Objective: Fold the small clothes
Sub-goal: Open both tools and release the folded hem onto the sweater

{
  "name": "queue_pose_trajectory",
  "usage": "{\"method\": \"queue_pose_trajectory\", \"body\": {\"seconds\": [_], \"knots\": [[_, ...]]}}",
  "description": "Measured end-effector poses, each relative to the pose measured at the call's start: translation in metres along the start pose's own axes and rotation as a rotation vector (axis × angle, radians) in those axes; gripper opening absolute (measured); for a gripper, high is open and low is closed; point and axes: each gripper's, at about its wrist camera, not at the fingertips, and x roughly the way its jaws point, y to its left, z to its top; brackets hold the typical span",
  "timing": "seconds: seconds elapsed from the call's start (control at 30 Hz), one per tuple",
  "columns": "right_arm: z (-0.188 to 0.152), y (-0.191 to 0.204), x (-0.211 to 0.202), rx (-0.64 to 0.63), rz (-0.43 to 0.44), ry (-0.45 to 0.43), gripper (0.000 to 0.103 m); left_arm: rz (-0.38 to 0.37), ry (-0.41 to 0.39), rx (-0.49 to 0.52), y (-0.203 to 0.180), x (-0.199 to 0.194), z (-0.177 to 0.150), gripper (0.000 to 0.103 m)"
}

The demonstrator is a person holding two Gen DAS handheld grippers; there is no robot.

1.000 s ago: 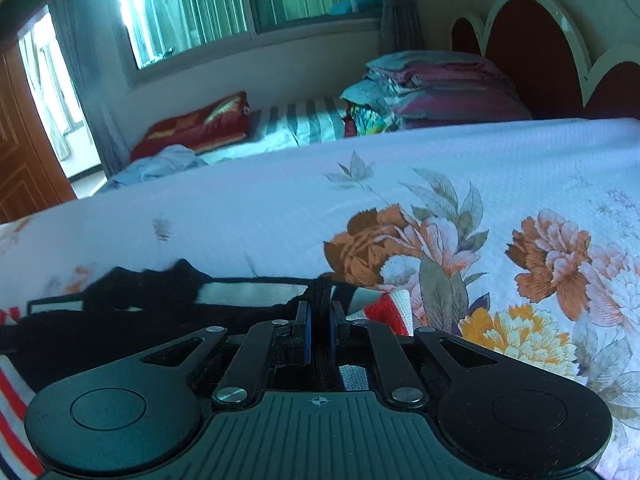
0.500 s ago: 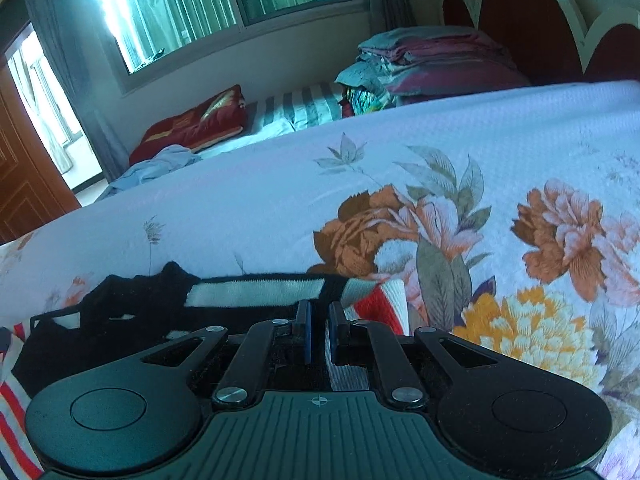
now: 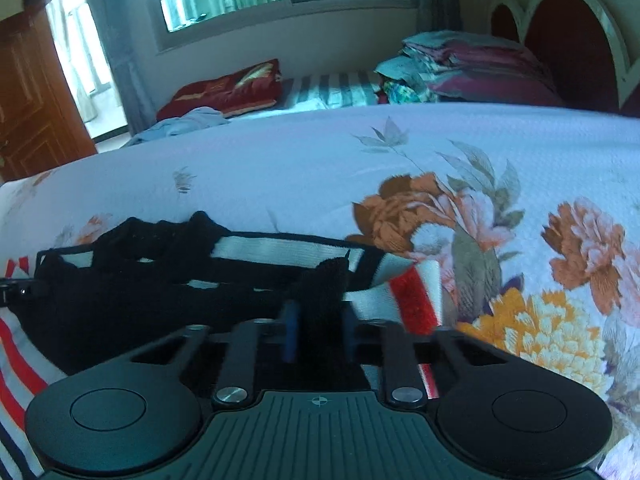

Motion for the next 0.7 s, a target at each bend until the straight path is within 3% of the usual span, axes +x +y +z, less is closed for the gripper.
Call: {"method": "queue_pose_trajectory", "body": {"seconds": [0.13, 0.27, 0.43, 0.5, 0.57, 0.63, 0.67, 0.7], "knots": [[0.006, 0.008, -0.005, -0.032, -0.006, -0.063, 0.008, 0.033, -0.096, -0.043, 0.006, -0.015, 0.000, 0.005], [0.021, 0.003, -0.004, 0.005, -0.049, -0.129, 0.007, 0.088, -0.133, -0.095, 0.016, -0.015, 0.005, 0.005], [0.013, -0.006, 0.032, 0.015, -0.106, -0.020, 0.008, 0.150, -0.092, -0.079, 0.018, 0.004, -0.007, 0.007], [0.012, -0.004, 0.030, -0.011, -0.112, -0.032, 0.008, 0.155, -0.092, -0.059, 0.014, 0.003, -0.006, 0.012], [0.015, -0.004, 0.024, -0.013, -0.097, -0.029, 0.015, 0.143, -0.086, -0.059, 0.015, 0.000, -0.004, 0.024], [0.016, -0.006, 0.012, 0.024, -0.090, -0.055, 0.047, 0.151, -0.102, -0.070, 0.014, -0.009, -0.003, 0.041], [0.015, -0.004, 0.003, 0.023, -0.085, -0.077, 0.053, 0.153, -0.121, -0.084, 0.014, -0.016, -0.004, 0.062], [0.014, 0.000, -0.005, 0.010, -0.081, -0.096, 0.056, 0.160, -0.149, -0.098, 0.014, -0.025, -0.005, 0.075]]}}
